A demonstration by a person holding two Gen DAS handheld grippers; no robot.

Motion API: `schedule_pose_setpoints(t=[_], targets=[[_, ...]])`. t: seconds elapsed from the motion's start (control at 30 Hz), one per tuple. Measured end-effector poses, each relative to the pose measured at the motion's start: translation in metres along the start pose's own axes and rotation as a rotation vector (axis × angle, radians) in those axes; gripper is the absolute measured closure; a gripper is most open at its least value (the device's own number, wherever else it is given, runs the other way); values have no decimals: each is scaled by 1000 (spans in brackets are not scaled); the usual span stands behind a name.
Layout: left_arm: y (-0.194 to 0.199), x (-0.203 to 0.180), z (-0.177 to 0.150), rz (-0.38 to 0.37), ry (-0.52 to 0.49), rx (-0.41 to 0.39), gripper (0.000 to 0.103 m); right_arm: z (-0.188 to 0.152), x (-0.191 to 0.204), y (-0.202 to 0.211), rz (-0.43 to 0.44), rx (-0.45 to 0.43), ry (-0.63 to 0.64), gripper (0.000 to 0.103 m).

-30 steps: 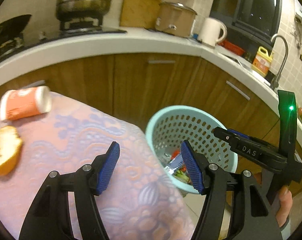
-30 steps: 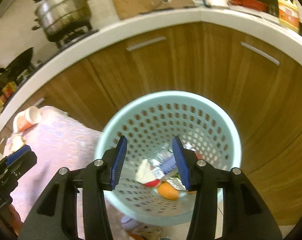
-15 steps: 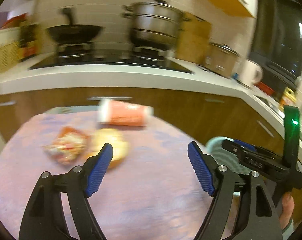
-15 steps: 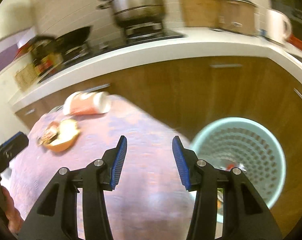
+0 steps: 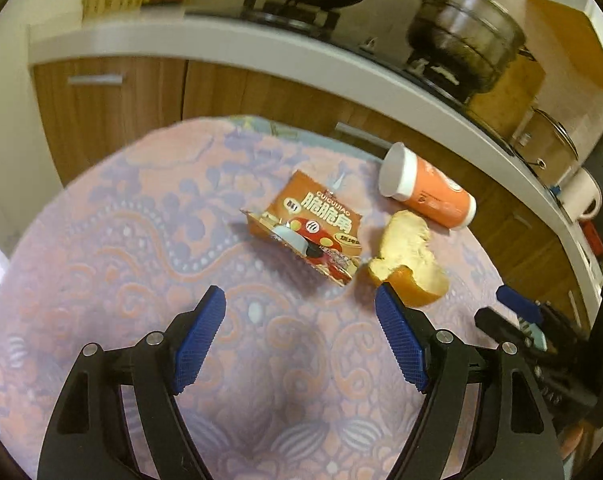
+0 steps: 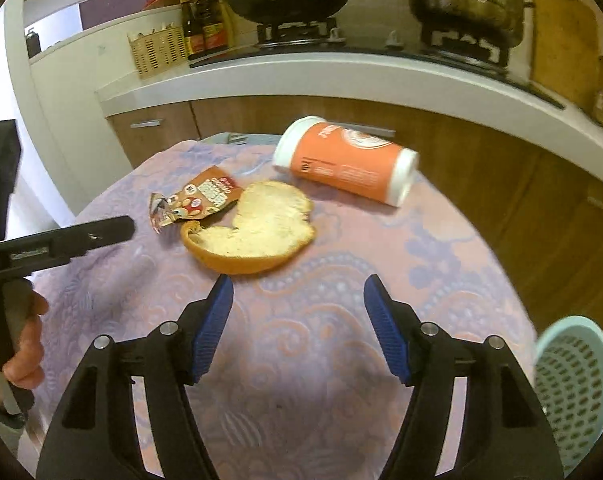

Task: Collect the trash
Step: 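Move the left gripper to the orange snack bag and grasp its edge, then grasp the orange peel with the right gripper while the left gripper holds the snack bag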

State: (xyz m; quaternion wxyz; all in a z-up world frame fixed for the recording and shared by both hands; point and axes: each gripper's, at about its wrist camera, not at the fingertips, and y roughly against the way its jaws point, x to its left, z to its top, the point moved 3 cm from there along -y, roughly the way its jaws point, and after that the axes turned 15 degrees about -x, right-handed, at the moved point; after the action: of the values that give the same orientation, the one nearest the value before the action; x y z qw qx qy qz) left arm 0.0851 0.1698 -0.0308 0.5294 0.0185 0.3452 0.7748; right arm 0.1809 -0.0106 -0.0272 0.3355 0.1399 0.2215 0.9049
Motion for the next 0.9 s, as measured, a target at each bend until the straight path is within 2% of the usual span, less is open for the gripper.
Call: schedule_pose_setpoints(t=[0.03,0.1,0.23,0.3,0.37,0.4,0.47,0.53,0.67,0.9], targets=[[-6,1,1,-21,39,18,28,0,0,-7,24,6,-9,31],[-14,1,4,-55,102,19,29,-4,4,-14,61,22,-9,30],[-35,-4,12,-14,110,11,30,-5,8,-31,52,48,29,24],[-44,-4,13,23,108,20,35,-4,8,-37,71,55,13,23],[-53,-3,12,54,91,32,54,-3,9,-46,69,63,6,21],[-55,-3,12,59,85,39,58,-2,10,-49,74,64,7,19],[-60,-2,11,88,54,35,76,-1,16,-56,96,79,26,13],[-63,-2,12,84,25,33,89,0,24,-65,88,99,77,13],[-57,11,18,71,24,21,90,3,28,-81,100,143,90,13],[-37,37,29,83,32,-19,92,11,36,-96,71,151,109,13]])
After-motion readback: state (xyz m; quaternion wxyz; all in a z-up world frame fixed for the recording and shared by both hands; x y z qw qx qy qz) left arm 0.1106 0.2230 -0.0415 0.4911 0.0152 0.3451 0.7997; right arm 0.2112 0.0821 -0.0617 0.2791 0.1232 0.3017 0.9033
